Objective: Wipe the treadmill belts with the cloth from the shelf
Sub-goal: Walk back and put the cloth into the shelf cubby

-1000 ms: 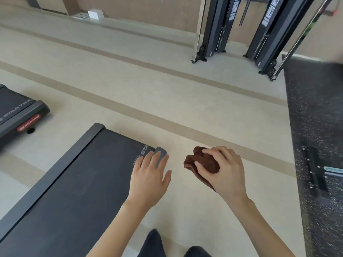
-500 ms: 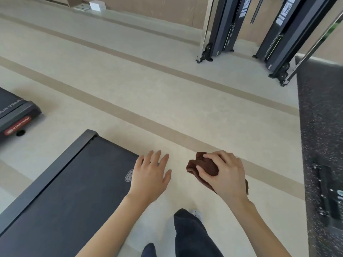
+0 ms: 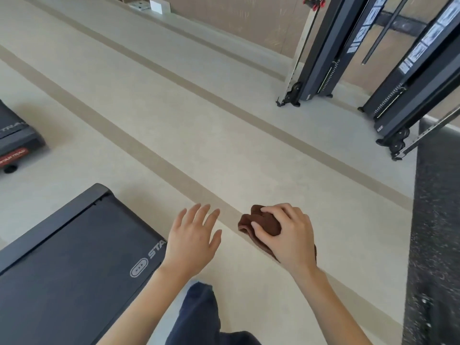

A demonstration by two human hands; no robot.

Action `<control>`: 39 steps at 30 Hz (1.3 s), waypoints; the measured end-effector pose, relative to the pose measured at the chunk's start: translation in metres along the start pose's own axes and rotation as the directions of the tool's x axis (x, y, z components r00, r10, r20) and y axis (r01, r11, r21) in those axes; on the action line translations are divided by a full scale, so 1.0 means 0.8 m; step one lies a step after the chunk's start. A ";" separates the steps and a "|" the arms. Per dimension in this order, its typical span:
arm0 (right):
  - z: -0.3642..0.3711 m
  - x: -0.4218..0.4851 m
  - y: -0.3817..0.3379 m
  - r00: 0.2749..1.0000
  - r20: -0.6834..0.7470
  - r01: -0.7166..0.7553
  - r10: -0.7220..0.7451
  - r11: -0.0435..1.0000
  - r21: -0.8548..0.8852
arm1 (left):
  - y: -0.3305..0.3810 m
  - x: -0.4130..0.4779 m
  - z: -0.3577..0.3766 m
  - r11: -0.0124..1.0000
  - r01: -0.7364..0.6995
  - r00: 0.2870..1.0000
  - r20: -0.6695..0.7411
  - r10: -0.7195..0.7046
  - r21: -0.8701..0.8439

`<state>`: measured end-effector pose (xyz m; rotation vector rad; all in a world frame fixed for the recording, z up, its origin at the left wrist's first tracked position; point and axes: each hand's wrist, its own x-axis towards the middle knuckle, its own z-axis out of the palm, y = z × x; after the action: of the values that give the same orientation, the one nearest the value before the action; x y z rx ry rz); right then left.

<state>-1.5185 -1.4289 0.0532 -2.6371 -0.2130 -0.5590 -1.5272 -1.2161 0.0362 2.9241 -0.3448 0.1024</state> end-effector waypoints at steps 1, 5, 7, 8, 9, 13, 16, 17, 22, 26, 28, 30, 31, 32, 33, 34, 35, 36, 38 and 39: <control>0.014 0.013 0.003 0.999 0.024 0.028 -0.028 1.000 -0.001 | -0.008 0.015 0.004 1.000 0.019 1.000 0.000 -0.019 -0.008; 0.055 0.083 0.011 0.994 0.093 0.062 -0.063 0.998 0.016 | -0.043 0.089 0.013 0.998 0.062 0.998 0.015 -0.061 -0.018; 0.065 0.127 0.017 0.995 0.085 0.053 -0.056 0.998 0.033 | -0.060 0.135 0.009 0.997 0.067 0.998 0.002 -0.067 -0.025; 0.069 0.150 0.020 0.996 0.075 0.049 -0.052 0.998 0.043 | -0.068 0.156 0.004 0.997 0.075 0.997 -0.006 -0.075 -0.026; 0.073 0.173 0.023 0.997 0.062 0.046 -0.049 0.998 0.050 | -0.075 0.178 0.000 0.997 0.078 0.997 -0.016 -0.079 -0.021; 0.099 0.259 0.033 1.000 0.020 -0.001 0.000 0.998 0.059 | -0.104 0.265 -0.007 0.998 0.056 0.997 -0.048 -0.057 -0.023; 0.123 0.296 0.041 0.999 0.011 -0.046 0.045 0.996 0.079 | -0.117 0.316 -0.005 1.000 0.023 1.000 -0.020 -0.023 -0.016; 0.132 0.307 0.046 0.998 0.035 -0.057 0.054 0.995 0.078 | -0.121 0.331 -0.003 1.000 0.018 1.000 -0.015 -0.018 -0.021; 0.176 0.365 0.081 0.990 0.134 -0.040 0.032 0.997 0.059 | -0.136 0.400 0.017 0.999 0.035 0.999 0.019 -0.034 -0.022; 0.209 0.441 0.123 0.987 0.159 0.013 -0.024 0.997 0.070 | -0.146 0.468 0.041 0.997 0.077 0.997 0.007 -0.077 -0.022; 0.222 0.489 0.146 0.987 0.149 0.041 -0.053 0.996 0.082 | -0.149 0.515 0.046 0.994 0.096 0.995 -0.003 -0.097 -0.053; 0.231 0.542 0.168 0.986 0.141 0.072 -0.084 0.993 0.091 | -0.151 0.565 0.044 0.990 0.121 0.991 -0.046 -0.124 -0.069; 0.234 0.571 0.178 0.985 0.139 0.089 -0.101 0.992 0.093 | -0.150 0.592 0.041 0.988 0.137 0.987 -0.069 -0.142 -0.072; 0.235 0.602 0.186 0.984 0.135 0.104 -0.116 0.990 0.096 | -0.150 0.619 0.037 0.986 0.150 0.983 -0.092 -0.156 -0.073; 0.236 0.634 0.195 0.983 0.130 0.113 -0.127 0.988 0.107 | -0.149 0.649 0.034 0.984 0.161 0.979 -0.113 -0.169 -0.074; 0.237 0.665 0.202 0.982 0.126 0.123 -0.139 0.984 0.128 | -0.149 0.677 0.029 0.982 0.174 0.974 -0.131 -0.183 -0.076; 0.239 0.693 0.209 0.980 0.122 0.135 -0.155 0.978 0.156 | -0.149 0.701 0.026 0.979 0.187 0.970 -0.142 -0.196 -0.076; 0.242 0.720 0.215 0.979 0.110 0.152 -0.174 0.971 0.183 | -0.149 0.722 0.024 0.977 0.198 0.967 -0.146 -0.207 -0.074; 0.249 0.770 0.223 0.976 0.073 0.186 -0.205 0.959 0.213 | -0.153 0.755 0.024 0.975 0.213 0.966 -0.139 -0.220 -0.067; 0.254 0.791 0.225 0.976 0.060 0.194 -0.212 0.956 0.218 | -0.158 0.766 0.025 0.973 0.221 0.965 -0.134 -0.227 -0.061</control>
<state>-0.8318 -1.4623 0.0813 -2.4477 -0.5438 -0.4647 -0.9018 -1.2365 0.0488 2.8660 0.0064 0.2613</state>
